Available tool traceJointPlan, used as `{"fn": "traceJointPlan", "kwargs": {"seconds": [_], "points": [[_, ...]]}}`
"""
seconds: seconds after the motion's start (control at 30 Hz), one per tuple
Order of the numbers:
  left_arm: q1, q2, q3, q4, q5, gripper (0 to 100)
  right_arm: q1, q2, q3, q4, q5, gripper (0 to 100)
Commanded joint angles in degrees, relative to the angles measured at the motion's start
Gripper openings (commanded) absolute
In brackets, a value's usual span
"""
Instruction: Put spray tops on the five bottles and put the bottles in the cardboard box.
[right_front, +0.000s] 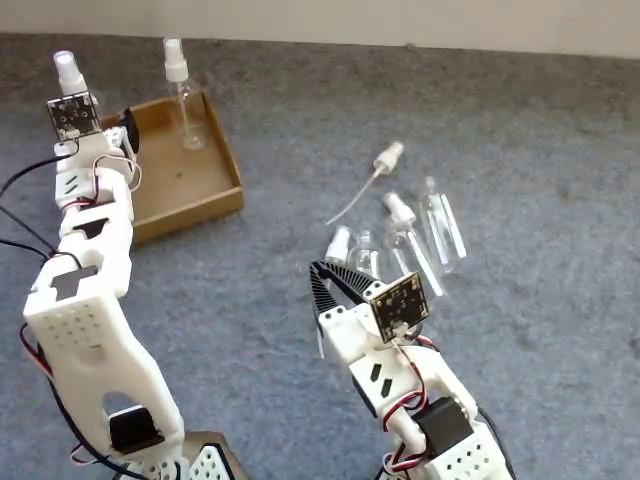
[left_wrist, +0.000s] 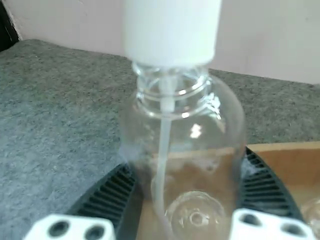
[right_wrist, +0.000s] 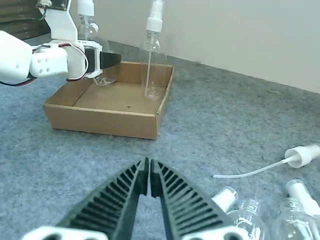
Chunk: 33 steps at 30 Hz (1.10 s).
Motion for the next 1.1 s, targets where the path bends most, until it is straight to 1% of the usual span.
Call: {"fn": "traceJointPlan", "kwargs": {"seconds": [0.0,0.33,0.9,0.97,1.07], "points": [[0.4,-0.8,-3.0,0.2,0.5,19,2.7,-0.4,5.8,-1.1,-0.1,0.4],[0.1,5.2,-6.2,0.1,0.6,18,3.3,-0.4,5.8,-1.1,-0.1,0.4],[0.4,3.9,-6.0,0.3,0.8,19,3.5,-0.4,5.8,-1.1,-0.1,0.4],[0.2,3.8,-6.0,0.4,0.8,21,3.5,-0.4,5.8,-1.1,-0.1,0.4],[0.1,3.4,-5.8,4.7,0.8,29,3.5,-0.4,5.8,-1.1,-0.1,0.4]]}}
